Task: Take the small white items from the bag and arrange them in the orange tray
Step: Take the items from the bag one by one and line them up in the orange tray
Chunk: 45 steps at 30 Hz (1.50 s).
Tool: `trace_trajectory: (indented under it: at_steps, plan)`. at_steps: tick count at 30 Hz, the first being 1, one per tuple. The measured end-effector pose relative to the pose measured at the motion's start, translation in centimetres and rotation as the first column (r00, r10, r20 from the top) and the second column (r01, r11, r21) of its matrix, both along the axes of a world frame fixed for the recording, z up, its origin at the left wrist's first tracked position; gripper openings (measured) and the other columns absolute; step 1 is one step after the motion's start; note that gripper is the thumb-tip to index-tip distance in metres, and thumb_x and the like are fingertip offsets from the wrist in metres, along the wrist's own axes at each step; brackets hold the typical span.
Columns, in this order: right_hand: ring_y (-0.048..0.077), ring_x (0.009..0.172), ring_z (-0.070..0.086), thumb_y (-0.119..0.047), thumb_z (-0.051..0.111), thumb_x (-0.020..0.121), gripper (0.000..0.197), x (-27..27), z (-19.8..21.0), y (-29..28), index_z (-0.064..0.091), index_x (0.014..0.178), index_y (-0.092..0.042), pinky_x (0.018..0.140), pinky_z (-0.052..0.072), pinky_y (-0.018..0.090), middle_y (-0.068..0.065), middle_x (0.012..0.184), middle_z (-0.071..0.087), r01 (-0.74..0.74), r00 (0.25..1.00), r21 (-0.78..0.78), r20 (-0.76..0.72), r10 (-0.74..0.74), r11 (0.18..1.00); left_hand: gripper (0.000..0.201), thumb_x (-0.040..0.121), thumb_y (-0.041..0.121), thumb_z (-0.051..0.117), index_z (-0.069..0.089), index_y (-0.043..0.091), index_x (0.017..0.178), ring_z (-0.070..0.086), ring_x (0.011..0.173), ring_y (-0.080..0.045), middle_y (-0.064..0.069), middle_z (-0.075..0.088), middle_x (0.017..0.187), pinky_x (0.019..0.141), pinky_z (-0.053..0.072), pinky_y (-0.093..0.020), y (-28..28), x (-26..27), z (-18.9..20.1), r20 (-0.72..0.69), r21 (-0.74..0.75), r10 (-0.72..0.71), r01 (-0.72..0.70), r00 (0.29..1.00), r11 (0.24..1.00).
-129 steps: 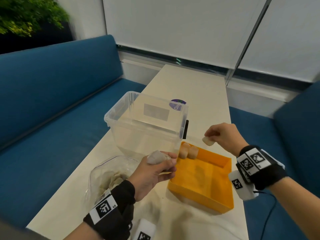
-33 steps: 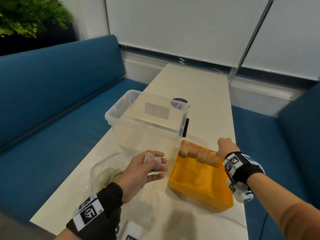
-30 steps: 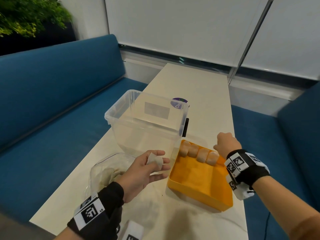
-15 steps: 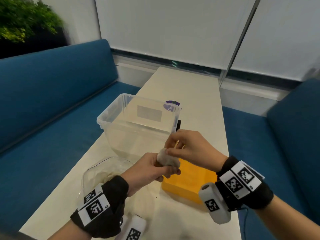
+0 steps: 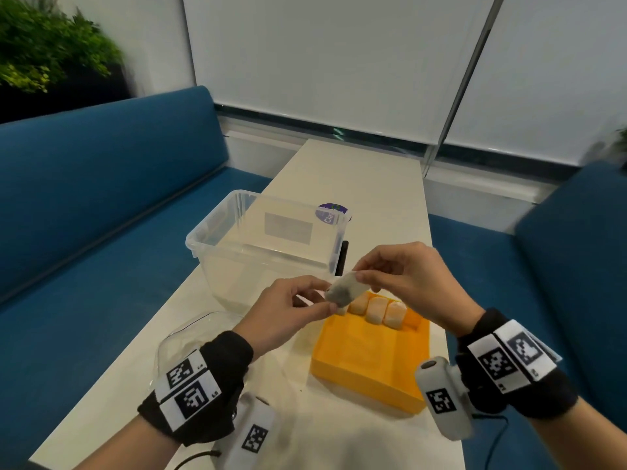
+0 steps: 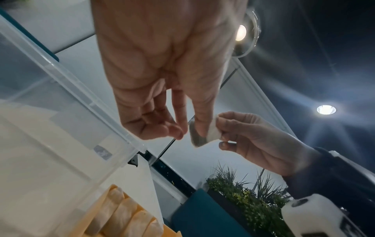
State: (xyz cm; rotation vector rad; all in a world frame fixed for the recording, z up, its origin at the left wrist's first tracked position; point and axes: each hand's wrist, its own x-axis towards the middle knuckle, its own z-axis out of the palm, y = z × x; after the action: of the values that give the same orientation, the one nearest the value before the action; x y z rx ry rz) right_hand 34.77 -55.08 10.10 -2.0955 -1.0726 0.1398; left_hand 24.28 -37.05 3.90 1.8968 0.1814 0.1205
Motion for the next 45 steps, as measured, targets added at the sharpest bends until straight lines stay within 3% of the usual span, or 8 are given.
trace_trajectory:
  at_steps: [3, 8, 14, 17, 26, 30, 39, 45]
  plan:
    - [0.006, 0.068, 0.063, -0.016, 0.066, 0.085, 0.011, 1.4, 0.4, -1.1, 0.072, 0.094, -0.016, 0.067, 0.054, 0.015, -0.005, 0.083, 0.070, 0.063, 0.997, -0.053, 0.042, -0.061, 0.997, 0.029, 0.085, 0.036, 0.070, 0.065, 0.033, 0.113, 0.062, 0.077, -0.007, 0.005, 0.068, 0.100, 0.066, 0.043, -0.016, 0.2, -0.1, -0.5, -0.053, 0.014, 0.029, -0.028, 0.998, 1.000]
    - [0.009, 0.072, 0.058, -0.008, 0.060, 0.089, 0.018, 5.7, -2.0, -3.0, 0.069, 0.104, -0.014, 0.068, 0.046, 0.013, -0.001, 0.085, 0.064, 0.229, 0.971, -0.282, 0.131, -0.199, 0.932, 0.013, 0.091, 0.025, 0.064, 0.070, 0.030, 0.102, 0.060, 0.072, -0.005, 0.004, 0.068, 0.096, 0.066, 0.047, -0.017, 0.8, -1.0, -1.6, -0.075, -0.011, 0.054, -0.055, 0.996, 0.998]
    - [0.017, 0.086, 0.062, -0.008, 0.063, 0.085, 0.010, 9.7, -8.0, -4.5, 0.070, 0.090, -0.013, 0.081, 0.055, 0.030, 0.004, 0.096, 0.066, 0.312, 0.949, -0.597, 0.155, -0.276, 0.739, 0.013, 0.092, 0.021, 0.063, 0.071, 0.028, 0.100, 0.061, 0.070, -0.004, 0.003, 0.069, 0.095, 0.066, 0.048, -0.017, 1.5, -2.2, -2.4, -0.101, -0.043, 0.103, -0.107, 0.990, 0.993]
    - [0.019, 0.086, 0.064, -0.010, 0.063, 0.084, 0.011, 10.4, -10.4, -4.3, 0.071, 0.088, -0.016, 0.081, 0.055, 0.032, 0.004, 0.096, 0.067, 0.333, 0.938, -0.693, 0.175, -0.298, 0.640, 0.013, 0.092, 0.020, 0.064, 0.071, 0.028, 0.098, 0.061, 0.069, -0.003, 0.005, 0.069, 0.093, 0.065, 0.048, -0.016, 1.6, -2.7, -2.8, -0.119, -0.062, 0.125, -0.133, 0.985, 0.989]
    - [0.023, 0.094, 0.062, -0.010, 0.048, 0.092, 0.019, 10.7, -13.0, -3.5, 0.063, 0.099, -0.018, 0.094, 0.045, 0.038, 0.003, 0.101, 0.064, 0.487, 0.871, -0.741, 0.367, -0.327, 0.463, 0.012, 0.091, 0.020, 0.065, 0.073, 0.028, 0.095, 0.061, 0.069, -0.003, 0.004, 0.069, 0.090, 0.065, 0.048, -0.018, 1.8, -3.6, -3.0, -0.133, -0.079, 0.168, -0.180, 0.977, 0.981]
    - [0.024, 0.095, 0.061, -0.007, 0.046, 0.092, 0.019, 10.9, -13.2, -3.8, 0.060, 0.101, -0.017, 0.095, 0.043, 0.040, 0.004, 0.103, 0.062, 0.515, 0.851, -0.727, 0.371, -0.371, 0.454, 0.012, 0.091, 0.021, 0.065, 0.073, 0.028, 0.095, 0.062, 0.069, -0.004, 0.005, 0.070, 0.090, 0.065, 0.048, -0.018, 1.8, -3.7, -2.9, -0.139, -0.074, 0.163, -0.175, 0.977, 0.982]
    - [0.025, 0.092, 0.061, -0.007, 0.053, 0.087, 0.019, 10.9, -11.3, -3.6, 0.056, 0.104, -0.013, 0.087, 0.052, 0.040, 0.008, 0.103, 0.059, 0.453, 0.870, -0.766, 0.266, -0.416, 0.456, 0.012, 0.091, 0.021, 0.065, 0.072, 0.030, 0.095, 0.062, 0.069, -0.003, 0.006, 0.070, 0.090, 0.066, 0.049, -0.019, 1.6, -3.9, -2.7, -0.154, -0.064, 0.159, -0.171, 0.975, 0.983]
    - [0.025, 0.102, 0.060, -0.008, 0.049, 0.091, 0.023, 10.3, -11.9, -2.3, 0.051, 0.113, -0.015, 0.095, 0.045, 0.040, 0.006, 0.110, 0.059, 0.465, 0.869, -0.794, 0.325, -0.374, 0.391, 0.012, 0.090, 0.019, 0.065, 0.073, 0.028, 0.094, 0.061, 0.069, -0.003, 0.007, 0.070, 0.087, 0.064, 0.048, -0.017, 1.6, -4.4, -2.7, -0.150, -0.066, 0.167, -0.178, 0.975, 0.982]
